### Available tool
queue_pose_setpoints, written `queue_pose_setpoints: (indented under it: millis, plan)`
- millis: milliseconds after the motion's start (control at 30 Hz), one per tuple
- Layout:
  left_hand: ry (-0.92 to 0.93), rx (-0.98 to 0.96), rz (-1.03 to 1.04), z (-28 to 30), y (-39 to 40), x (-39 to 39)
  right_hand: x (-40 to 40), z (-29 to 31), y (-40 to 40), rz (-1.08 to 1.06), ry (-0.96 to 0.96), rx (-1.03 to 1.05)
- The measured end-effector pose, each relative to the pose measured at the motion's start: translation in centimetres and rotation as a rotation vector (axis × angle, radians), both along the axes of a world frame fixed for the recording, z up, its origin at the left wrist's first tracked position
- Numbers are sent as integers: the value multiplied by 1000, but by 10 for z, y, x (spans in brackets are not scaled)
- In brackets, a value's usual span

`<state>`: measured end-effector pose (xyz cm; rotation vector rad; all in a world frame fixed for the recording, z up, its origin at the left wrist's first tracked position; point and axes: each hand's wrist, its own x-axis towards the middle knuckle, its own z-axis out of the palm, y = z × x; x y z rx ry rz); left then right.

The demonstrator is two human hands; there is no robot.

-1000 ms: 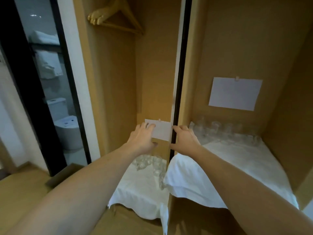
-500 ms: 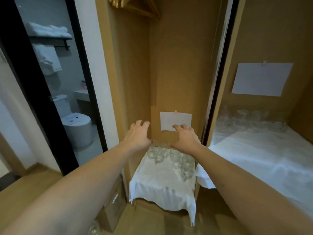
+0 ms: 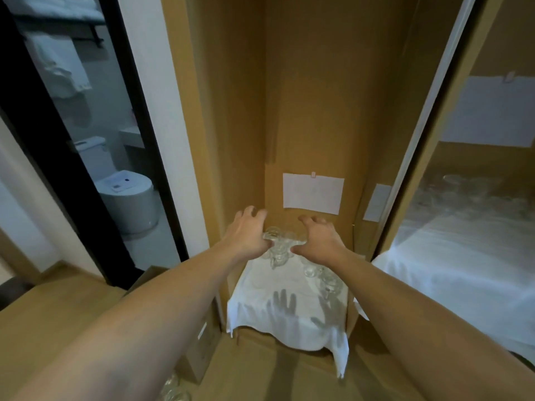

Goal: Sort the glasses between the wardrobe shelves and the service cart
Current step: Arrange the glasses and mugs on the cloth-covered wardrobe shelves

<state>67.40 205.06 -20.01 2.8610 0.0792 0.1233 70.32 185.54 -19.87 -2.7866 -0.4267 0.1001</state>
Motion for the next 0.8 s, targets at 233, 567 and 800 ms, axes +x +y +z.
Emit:
queue_pose_setpoints:
  millis: [233,567,800]
  plan:
    - [46,9,-10,-15,14,86,81,-23,15,-30,79,14]
    - [148,-21,-51,-61,18,191,183,-72,17,-94,178,13]
    - [259,-99,-106,-104,16,240,211,-111,24,-139,254,-5]
